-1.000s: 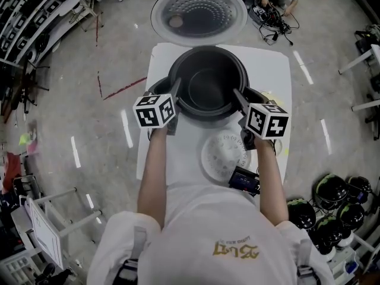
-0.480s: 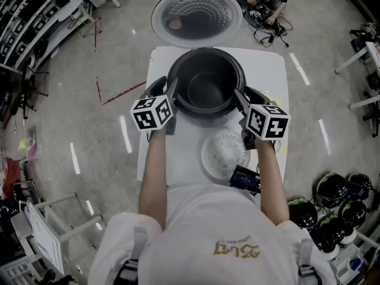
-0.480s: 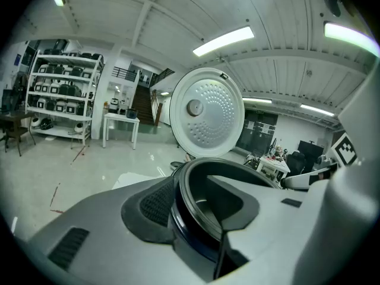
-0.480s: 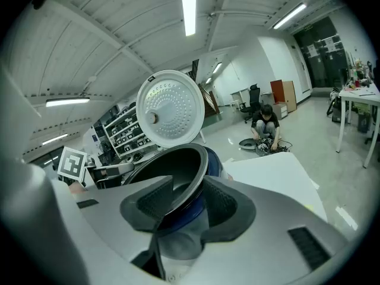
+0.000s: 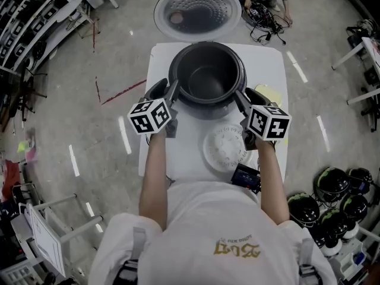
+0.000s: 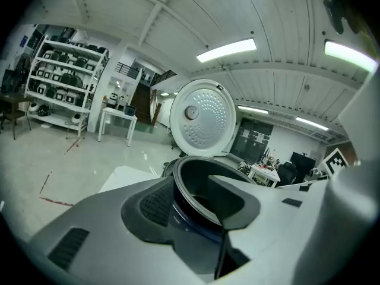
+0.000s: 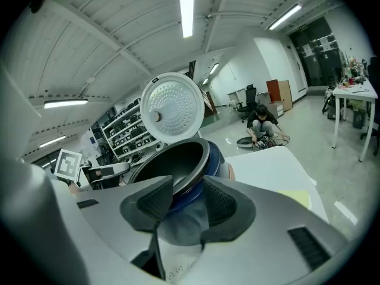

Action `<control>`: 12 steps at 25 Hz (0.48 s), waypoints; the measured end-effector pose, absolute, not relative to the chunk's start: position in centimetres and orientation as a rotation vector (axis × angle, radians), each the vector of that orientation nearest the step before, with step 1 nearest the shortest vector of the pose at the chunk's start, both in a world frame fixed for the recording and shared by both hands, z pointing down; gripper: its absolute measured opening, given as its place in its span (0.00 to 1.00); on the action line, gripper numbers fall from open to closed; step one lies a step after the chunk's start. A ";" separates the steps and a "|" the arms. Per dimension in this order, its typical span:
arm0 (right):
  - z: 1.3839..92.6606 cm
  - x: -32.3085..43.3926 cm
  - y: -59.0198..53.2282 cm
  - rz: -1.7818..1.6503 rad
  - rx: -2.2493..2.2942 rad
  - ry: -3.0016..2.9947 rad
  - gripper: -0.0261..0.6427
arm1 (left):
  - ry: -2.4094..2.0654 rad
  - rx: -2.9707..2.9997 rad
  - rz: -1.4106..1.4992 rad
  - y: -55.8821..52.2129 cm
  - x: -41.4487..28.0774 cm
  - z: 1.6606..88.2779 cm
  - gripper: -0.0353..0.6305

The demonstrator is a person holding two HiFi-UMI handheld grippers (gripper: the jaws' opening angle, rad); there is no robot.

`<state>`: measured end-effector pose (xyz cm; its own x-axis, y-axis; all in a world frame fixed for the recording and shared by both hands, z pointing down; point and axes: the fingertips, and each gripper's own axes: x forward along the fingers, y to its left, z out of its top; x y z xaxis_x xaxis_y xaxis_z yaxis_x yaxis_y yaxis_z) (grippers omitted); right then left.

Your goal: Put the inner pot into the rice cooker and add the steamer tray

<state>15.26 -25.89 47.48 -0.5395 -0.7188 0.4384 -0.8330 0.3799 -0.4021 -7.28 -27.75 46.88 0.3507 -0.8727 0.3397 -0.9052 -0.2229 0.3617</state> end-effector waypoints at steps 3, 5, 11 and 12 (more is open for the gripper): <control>47.7 15.5 -24.6 0.897 1.411 -2.438 0.29 | -1.533 2.118 0.071 -26.5 -7.4 47.0 0.34; 47.9 15.7 -23.9 0.909 1.426 -2.427 0.29 | -1.529 2.116 0.069 -25.7 -7.4 47.1 0.32; 49.2 17.1 -21.9 0.958 1.464 -2.402 0.29 | -1.492 2.101 0.039 -23.7 -6.9 47.7 0.32; 49.3 17.2 -21.5 0.970 1.473 -2.402 0.29 | -1.481 2.098 0.037 -23.4 -6.9 47.9 0.32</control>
<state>17.15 -21.48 49.33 -0.5014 -0.7392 0.4497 -0.8441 0.3040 -0.4416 -6.93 -23.39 47.90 0.3877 -0.8590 0.3344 -0.8748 -0.2285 0.4272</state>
